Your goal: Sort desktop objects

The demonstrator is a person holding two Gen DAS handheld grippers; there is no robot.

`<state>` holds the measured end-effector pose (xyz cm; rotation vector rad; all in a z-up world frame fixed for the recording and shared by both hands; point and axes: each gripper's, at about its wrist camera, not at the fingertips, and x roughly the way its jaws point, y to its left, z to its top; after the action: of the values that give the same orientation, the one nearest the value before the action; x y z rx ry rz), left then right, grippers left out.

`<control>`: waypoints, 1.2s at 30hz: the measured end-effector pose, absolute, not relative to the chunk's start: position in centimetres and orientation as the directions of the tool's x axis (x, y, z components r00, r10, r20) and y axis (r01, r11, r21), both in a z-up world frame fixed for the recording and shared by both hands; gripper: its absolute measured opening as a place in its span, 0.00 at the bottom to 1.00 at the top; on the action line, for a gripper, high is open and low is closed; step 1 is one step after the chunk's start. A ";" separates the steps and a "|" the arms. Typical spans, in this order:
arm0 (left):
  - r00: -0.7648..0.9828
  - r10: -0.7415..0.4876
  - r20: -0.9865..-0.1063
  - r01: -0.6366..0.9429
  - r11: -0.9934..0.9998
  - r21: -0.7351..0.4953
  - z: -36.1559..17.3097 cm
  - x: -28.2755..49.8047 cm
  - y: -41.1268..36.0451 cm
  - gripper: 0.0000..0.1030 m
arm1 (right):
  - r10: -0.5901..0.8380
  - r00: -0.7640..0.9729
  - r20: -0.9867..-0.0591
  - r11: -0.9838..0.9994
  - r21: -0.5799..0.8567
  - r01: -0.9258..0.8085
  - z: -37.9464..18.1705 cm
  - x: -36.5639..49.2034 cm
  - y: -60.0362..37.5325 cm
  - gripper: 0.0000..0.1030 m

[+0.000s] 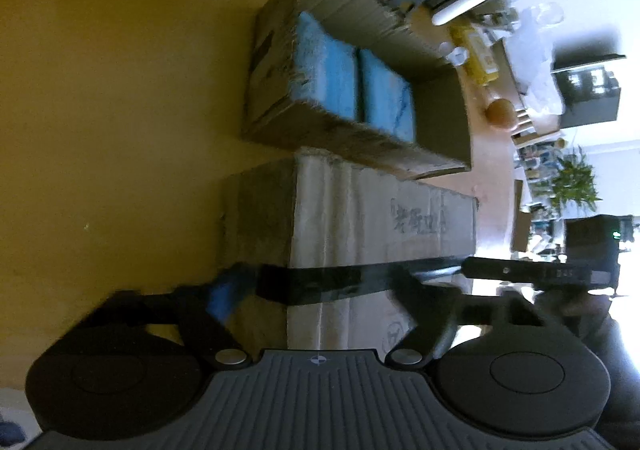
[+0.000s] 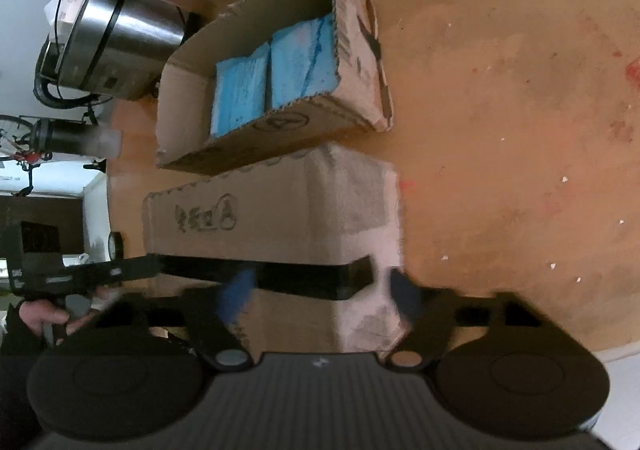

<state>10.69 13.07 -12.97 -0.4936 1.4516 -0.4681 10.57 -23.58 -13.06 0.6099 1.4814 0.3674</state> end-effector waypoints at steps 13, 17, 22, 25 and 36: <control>0.070 -0.554 -0.830 0.017 0.832 -0.554 -12.4 10.5 12.8 0.53 | 0.571 0.075 -0.818 0.808 0.576 0.128 -12.8 10.4 -23.4 0.60; 0.071 -0.546 -0.835 0.023 0.838 -0.546 -11.6 10.2 12.6 0.53 | 0.567 0.071 -0.820 0.812 0.572 0.121 -12.4 10.4 -23.3 0.59; 0.075 -0.542 -0.837 0.030 0.840 -0.542 -10.3 10.0 12.4 0.53 | 0.571 0.071 -0.818 0.810 0.575 0.117 -11.4 10.3 -23.5 0.59; 0.076 -0.543 -0.836 0.030 0.840 -0.542 -9.5 9.9 12.4 0.53 | 0.570 0.068 -0.818 0.811 0.575 0.111 -10.6 10.3 -23.5 0.59; 0.074 -0.534 -0.843 0.042 0.846 -0.532 -5.8 9.1 12.3 0.53 | 0.564 0.047 -0.825 0.818 0.565 0.105 -7.1 9.8 -23.2 0.59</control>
<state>9.10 12.30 -5.83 -0.4203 1.4422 -0.4513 9.77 -23.21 -7.13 0.5610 1.5030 0.3792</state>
